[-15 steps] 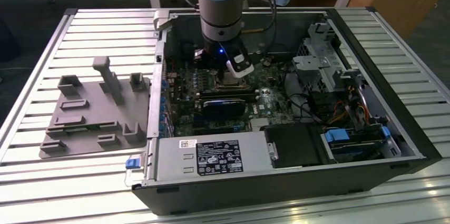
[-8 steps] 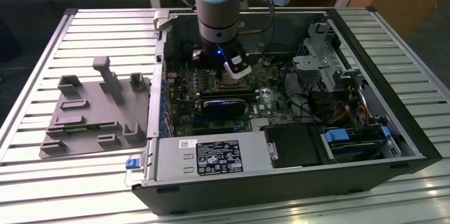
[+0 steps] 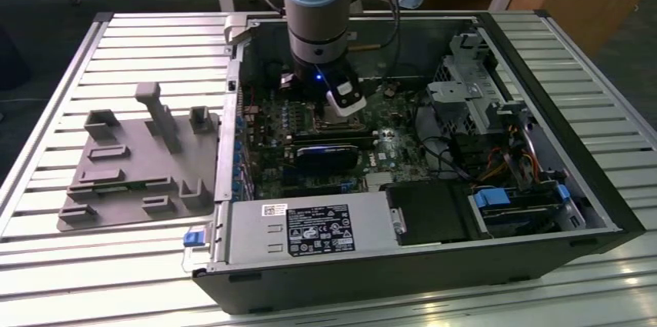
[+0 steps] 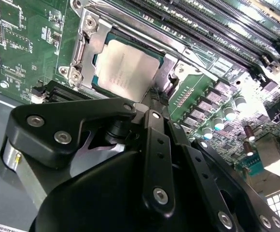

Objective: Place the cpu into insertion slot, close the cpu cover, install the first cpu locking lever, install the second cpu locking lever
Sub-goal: 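Close the cpu cover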

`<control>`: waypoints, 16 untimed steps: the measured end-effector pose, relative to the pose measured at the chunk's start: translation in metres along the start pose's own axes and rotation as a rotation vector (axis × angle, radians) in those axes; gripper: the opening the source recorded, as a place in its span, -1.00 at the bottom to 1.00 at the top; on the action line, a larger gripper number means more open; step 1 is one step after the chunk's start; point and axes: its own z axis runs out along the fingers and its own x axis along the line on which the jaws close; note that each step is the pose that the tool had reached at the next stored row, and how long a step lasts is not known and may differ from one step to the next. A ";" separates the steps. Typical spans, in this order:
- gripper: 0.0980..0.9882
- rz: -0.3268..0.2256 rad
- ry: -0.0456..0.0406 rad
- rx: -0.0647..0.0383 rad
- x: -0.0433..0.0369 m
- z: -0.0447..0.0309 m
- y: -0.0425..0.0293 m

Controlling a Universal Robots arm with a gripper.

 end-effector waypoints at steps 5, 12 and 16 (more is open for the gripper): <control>-0.99 0.000 -0.0001 0.000 -0.0025 0.0002 0.0002; -0.99 -0.001 -0.0013 0.016 -0.0041 -0.0002 0.0007; -0.99 -0.003 -0.0040 0.049 -0.0042 -0.0009 0.0010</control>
